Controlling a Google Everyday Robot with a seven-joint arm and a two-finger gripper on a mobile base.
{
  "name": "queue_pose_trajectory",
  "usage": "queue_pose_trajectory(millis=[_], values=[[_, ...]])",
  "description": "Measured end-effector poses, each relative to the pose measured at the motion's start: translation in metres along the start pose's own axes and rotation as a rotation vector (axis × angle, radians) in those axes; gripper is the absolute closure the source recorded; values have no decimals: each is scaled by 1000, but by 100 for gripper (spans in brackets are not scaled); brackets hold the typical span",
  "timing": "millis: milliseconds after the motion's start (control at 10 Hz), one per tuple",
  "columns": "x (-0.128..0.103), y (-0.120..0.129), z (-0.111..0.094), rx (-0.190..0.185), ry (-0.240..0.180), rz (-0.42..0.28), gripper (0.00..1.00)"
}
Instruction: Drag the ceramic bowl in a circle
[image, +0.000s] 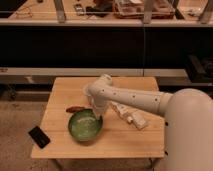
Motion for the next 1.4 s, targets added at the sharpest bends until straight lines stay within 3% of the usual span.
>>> queue_pose_trajectory(millis=[500,800,1100,1400], values=[[-40,70,17,-41,-86,125,83],[-81,84,15,-58,-99,143,83],[-123,93,-5,-94,-60,151,83],[-153,87,-23,-85,-13,187,83]])
